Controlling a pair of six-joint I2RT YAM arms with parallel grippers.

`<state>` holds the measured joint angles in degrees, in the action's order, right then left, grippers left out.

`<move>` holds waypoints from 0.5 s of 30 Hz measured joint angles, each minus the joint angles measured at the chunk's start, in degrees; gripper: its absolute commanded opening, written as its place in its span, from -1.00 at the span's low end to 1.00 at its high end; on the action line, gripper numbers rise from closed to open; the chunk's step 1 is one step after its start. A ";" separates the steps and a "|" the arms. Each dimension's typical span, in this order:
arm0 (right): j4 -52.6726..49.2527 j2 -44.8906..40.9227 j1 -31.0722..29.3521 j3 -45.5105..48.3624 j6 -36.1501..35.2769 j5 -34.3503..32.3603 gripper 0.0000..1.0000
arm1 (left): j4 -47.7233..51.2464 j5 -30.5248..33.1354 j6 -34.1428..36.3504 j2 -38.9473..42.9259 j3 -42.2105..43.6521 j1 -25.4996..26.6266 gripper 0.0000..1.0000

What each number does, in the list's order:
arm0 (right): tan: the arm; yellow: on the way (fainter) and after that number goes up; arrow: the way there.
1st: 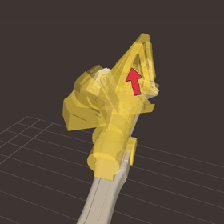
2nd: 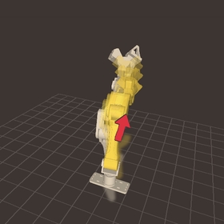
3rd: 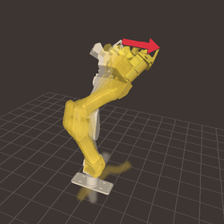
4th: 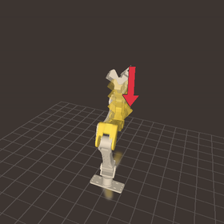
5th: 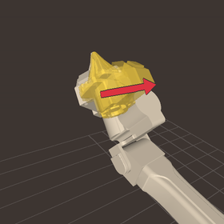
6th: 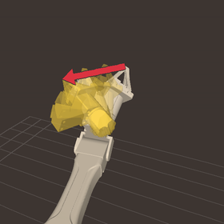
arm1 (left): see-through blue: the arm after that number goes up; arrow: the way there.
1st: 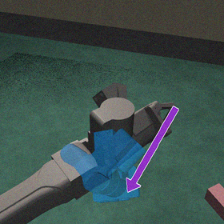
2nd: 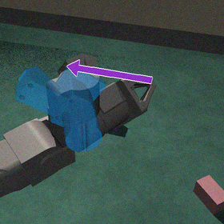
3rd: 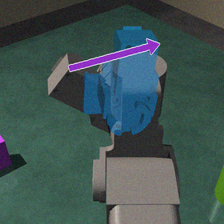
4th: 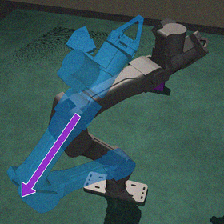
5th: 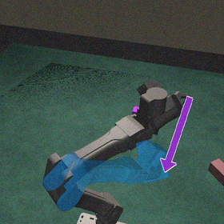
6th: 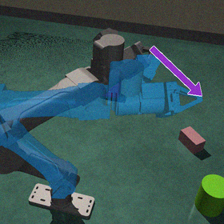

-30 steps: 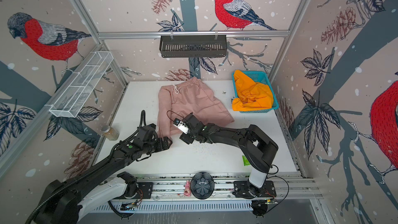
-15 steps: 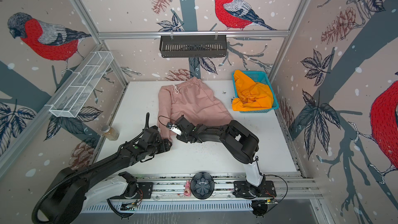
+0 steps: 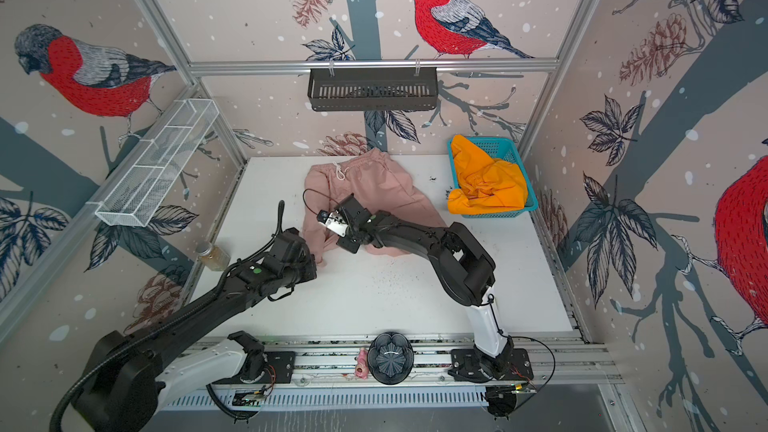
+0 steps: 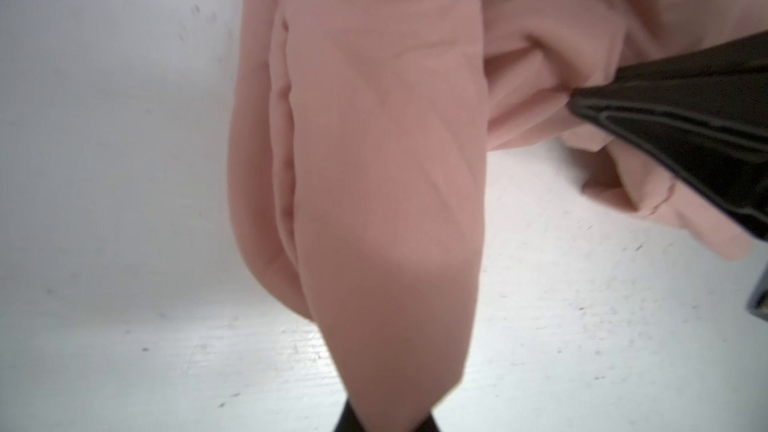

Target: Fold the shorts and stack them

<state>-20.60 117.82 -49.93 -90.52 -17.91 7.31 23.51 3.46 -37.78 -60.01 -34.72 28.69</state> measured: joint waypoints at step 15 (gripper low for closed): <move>-41.03 6.36 7.76 -20.59 -9.14 37.81 -0.41 | 17.35 -8.20 9.66 3.08 -12.94 -12.33 -0.91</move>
<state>-61.63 124.18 -42.17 -111.11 -27.05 45.12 40.86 -4.73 -28.12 -56.93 -47.66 16.36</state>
